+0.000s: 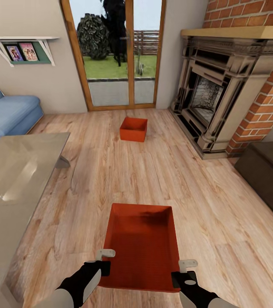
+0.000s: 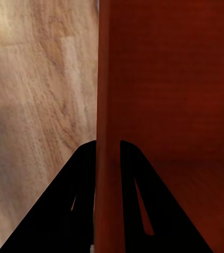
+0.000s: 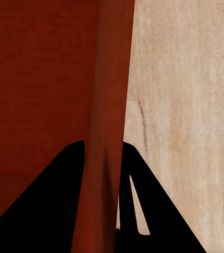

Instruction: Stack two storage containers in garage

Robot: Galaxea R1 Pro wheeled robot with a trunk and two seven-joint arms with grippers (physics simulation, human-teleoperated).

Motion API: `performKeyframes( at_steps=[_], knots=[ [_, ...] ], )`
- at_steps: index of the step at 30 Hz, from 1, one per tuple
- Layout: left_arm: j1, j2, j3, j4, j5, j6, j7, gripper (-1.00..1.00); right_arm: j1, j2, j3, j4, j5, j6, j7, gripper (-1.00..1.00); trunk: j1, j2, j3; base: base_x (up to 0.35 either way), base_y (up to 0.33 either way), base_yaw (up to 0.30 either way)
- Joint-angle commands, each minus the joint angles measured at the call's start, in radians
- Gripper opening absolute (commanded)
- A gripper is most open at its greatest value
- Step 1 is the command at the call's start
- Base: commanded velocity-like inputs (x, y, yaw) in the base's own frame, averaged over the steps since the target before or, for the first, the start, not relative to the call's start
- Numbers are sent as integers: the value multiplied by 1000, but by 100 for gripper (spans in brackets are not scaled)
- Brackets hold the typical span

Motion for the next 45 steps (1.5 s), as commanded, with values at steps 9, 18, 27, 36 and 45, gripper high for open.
performKeyframes(
  at_steps=[9,18,27,36,45],
  knots=[
    [0,2,-37,0,35,3,-13,-100,-1,-8,15,1,-11,-6,-9,-100,-35,63,28,0,0,0],
    [0,2,-37,-1,35,3,-13,-100,-1,-7,15,1,-11,-6,-13,-100,-69,126,56,0,0,0],
    [0,2,-37,-1,35,3,-13,-100,-1,-7,15,1,-11,-6,-13,-100,-104,189,84,0,0,0],
    [0,2,-37,-1,36,3,-13,-100,-1,-8,15,0,-12,-6,-14,-100,-138,252,112,0,0,0],
    [0,2,-37,-1,36,3,-13,-100,-1,-8,15,0,-12,-6,-15,-100,-173,315,140,0,0,0]
  ],
)
